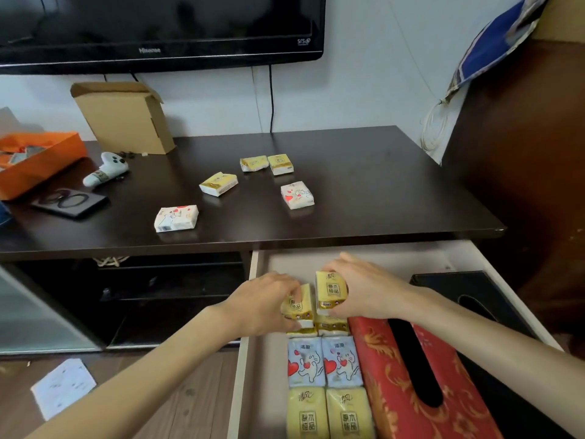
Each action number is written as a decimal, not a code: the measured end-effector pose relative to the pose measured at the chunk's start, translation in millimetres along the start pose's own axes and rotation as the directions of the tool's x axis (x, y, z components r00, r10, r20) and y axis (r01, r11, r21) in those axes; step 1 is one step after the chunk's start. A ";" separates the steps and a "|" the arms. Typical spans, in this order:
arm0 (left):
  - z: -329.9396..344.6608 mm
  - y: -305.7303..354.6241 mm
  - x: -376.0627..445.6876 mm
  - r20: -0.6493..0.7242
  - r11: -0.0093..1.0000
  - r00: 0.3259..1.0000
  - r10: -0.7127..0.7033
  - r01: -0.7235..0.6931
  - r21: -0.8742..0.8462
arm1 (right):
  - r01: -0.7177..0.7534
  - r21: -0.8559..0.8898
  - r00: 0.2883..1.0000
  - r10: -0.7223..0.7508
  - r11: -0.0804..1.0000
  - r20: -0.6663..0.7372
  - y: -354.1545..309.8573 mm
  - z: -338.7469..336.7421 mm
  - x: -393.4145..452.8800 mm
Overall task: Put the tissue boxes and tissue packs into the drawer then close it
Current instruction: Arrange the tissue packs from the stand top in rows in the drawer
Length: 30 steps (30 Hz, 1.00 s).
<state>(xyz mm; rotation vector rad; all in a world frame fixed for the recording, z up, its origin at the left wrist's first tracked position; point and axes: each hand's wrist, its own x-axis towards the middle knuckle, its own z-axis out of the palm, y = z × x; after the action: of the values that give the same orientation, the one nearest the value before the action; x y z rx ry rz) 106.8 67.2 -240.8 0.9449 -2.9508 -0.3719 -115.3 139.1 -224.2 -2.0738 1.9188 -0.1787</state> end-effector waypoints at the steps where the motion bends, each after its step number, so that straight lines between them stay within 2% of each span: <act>1: 2.5 1.0 0.7 0.002 1.000 1.000 -0.007 0.007 -0.002 | -0.012 -0.010 1.000 0.013 1.000 0.018 1.7 4.4 1.7; 11: 17.5 4.8 5.1 0.018 0.997 1.000 -0.010 0.011 -0.071 | -0.068 -0.061 0.985 0.076 0.996 0.153 0.5 19.5 8.0; 20: 17.8 1.4 6.8 -0.014 0.999 1.000 0.022 -0.023 -0.035 | -0.096 -0.019 0.979 0.098 0.995 0.177 0.0 7.8 2.1; 23: -6.3 -3.3 3.0 -0.080 0.995 0.996 -0.034 0.027 -0.093 | -0.078 0.012 0.996 0.077 0.997 0.044 -0.9 -9.2 3.2; 27: -55.1 -23.7 4.7 -0.294 0.974 0.950 -0.104 0.037 -0.225 | -0.009 0.131 0.971 0.040 0.991 -0.234 -5.5 -44.9 24.7; 30: -88.8 -52.2 17.7 -0.363 0.956 0.910 -0.200 0.100 -0.277 | 0.030 0.262 0.954 0.051 0.965 -0.297 -6.3 -70.2 61.0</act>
<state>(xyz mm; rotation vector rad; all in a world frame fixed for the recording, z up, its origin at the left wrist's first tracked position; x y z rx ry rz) 130.3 -3.6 -167.6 1.0718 -2.4142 -0.4869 -124.4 69.3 -163.0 -1.9444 1.9431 -0.7468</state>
